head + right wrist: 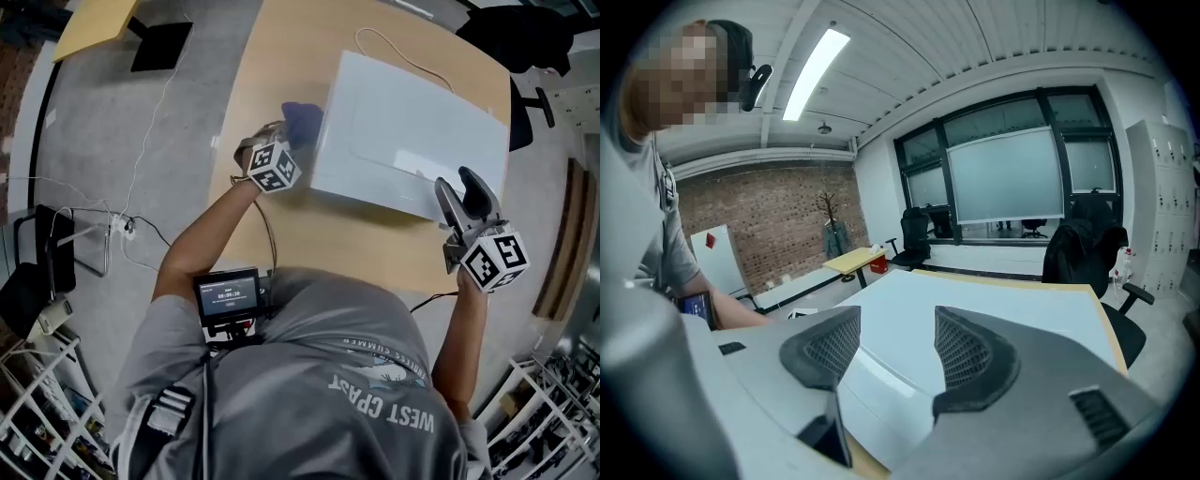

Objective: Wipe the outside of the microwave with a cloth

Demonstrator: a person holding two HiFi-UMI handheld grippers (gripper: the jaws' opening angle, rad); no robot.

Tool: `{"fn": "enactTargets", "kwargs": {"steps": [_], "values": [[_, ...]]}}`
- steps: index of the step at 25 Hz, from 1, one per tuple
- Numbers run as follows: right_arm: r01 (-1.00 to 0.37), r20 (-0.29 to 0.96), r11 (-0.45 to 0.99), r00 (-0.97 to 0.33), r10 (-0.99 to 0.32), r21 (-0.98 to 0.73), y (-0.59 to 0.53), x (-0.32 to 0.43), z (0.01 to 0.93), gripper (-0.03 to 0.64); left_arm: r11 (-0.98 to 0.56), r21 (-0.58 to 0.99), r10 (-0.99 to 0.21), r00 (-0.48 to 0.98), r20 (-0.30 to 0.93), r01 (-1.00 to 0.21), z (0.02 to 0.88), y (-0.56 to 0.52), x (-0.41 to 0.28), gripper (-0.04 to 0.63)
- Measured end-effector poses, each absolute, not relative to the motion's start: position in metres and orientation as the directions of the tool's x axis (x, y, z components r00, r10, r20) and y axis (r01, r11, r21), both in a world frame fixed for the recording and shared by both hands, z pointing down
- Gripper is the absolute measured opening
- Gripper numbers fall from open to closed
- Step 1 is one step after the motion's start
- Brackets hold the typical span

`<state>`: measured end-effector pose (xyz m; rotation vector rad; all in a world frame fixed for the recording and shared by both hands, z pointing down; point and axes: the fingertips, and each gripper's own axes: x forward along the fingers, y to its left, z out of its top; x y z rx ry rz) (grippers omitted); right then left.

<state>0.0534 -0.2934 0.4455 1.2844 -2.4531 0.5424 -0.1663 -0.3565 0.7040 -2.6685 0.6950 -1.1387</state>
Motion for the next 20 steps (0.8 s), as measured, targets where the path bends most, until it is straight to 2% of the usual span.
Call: {"fn": "enactTargets", "kwargs": {"steps": [5, 10, 13, 20], "values": [[-0.837, 0.458, 0.512, -0.539, -0.707, -0.194, -0.287, 0.048, 0.455, 0.253, -0.898, -0.402, -0.432, 0.525, 0.733, -0.176, 0.751, -0.339, -0.179, 0.064], [-0.84, 0.467, 0.502, -0.534, -0.705, -0.204, -0.283, 0.041, 0.465, 0.253, -0.919, -0.388, -0.373, 0.463, 0.804, -0.066, 0.792, -0.321, -0.195, 0.064], [-0.844, 0.468, 0.493, -0.53, -0.707, -0.21, -0.28, 0.043, 0.467, 0.253, -0.933, -0.358, -0.335, 0.445, 0.831, -0.034, 0.804, -0.313, -0.199, 0.064], [-0.85, 0.475, 0.478, -0.522, -0.709, -0.221, -0.284, 0.058, 0.482, 0.253, -0.93, -0.368, -0.336, 0.446, 0.829, -0.016, 0.804, -0.322, -0.186, 0.064]]}}
